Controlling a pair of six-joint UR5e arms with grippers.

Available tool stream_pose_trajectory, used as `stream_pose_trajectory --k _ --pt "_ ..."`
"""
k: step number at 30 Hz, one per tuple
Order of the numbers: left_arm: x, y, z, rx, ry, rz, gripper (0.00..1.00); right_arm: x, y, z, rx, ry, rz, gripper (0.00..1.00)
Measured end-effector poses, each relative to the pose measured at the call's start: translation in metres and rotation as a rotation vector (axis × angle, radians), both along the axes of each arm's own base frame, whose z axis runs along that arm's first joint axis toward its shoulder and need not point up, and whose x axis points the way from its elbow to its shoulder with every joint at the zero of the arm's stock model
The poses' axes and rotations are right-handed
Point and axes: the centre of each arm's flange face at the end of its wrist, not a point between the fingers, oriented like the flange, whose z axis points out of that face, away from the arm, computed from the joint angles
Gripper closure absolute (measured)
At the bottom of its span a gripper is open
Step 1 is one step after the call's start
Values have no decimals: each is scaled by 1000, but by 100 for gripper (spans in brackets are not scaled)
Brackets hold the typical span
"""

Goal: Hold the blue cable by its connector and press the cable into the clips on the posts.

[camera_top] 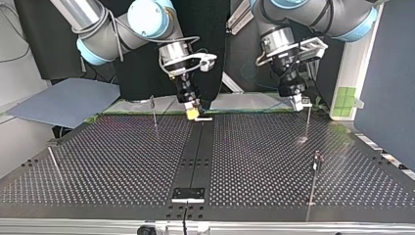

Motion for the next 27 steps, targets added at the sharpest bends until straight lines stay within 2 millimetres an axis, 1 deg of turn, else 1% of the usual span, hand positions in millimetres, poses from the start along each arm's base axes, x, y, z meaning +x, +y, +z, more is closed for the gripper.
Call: stream_pose_trajectory --k 6,10,13,17,27 --pt "10 6 15 -8 -16 20 95 5 -1 -2 -1 2 17 100" --pt "18 11 25 -21 -32 27 95 14 0 6 -10 -4 51 100" --pt "23 16 29 -29 -37 34 95 19 2 14 -15 -7 70 100" --pt "28 24 30 -38 -42 44 95 26 1 30 -30 -20 81 100" --pt "44 51 31 -80 -60 33 95 41 0 65 -73 -62 97 100"
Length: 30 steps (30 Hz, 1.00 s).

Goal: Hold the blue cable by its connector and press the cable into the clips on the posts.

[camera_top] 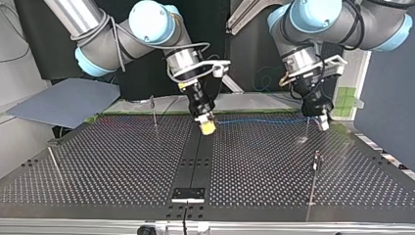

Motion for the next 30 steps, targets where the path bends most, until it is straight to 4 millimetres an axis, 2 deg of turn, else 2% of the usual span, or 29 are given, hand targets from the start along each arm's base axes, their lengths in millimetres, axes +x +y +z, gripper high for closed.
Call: stream_pose_trajectory --k 7,17,24,30 --pt "14 19 5 -21 -28 -9 95 5 -1 9 -12 -13 4 100" --pt "44 47 24 -2 -66 -7 95 20 -7 -1 -9 -8 16 100" --pt "67 64 11 16 -39 -8 95 26 -10 9 -24 -25 22 100" --pt "72 72 9 22 -37 -8 95 27 -13 11 -29 -30 19 100"
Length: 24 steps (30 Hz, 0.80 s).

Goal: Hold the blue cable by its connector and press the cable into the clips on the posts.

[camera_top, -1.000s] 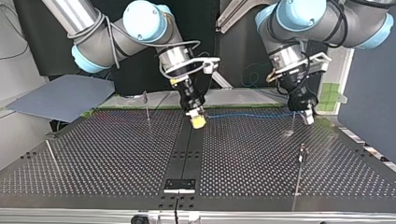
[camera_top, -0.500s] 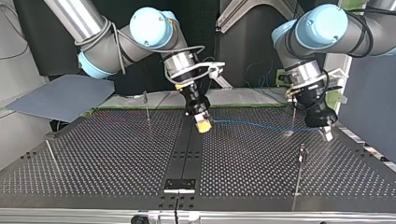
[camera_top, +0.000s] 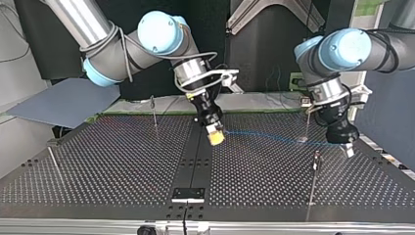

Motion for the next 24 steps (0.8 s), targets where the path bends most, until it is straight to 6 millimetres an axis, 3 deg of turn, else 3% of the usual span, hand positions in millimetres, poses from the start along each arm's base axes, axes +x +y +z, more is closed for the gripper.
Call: stream_pose_trajectory --k 12,24 --pt "14 13 -8 7 9 -3 95 3 -9 8 -11 -14 -2 100" --pt "22 24 -2 12 -6 -23 95 9 -17 -6 1 -2 -4 100"
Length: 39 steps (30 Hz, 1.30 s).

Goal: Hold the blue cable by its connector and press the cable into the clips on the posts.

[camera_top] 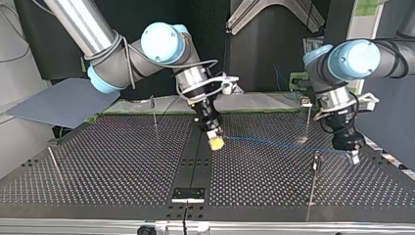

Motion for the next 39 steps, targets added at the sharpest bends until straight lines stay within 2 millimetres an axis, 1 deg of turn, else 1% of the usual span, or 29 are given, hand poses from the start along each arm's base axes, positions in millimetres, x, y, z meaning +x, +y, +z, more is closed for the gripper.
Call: stream_pose_trajectory --k 10,18,24,34,39 --pt "8 5 4 4 -6 -4 95 -4 -10 2 -2 -4 -15 100" --pt "14 5 -8 7 19 -12 95 -8 -16 1 -1 -3 -25 100" --pt "16 6 -9 9 15 -19 95 -10 -21 0 -1 -1 -33 100" --pt "21 7 -3 10 -2 -30 95 -14 -32 -9 5 8 -47 100" --pt "32 6 -9 12 11 -43 95 -16 -38 -13 8 13 -53 100"
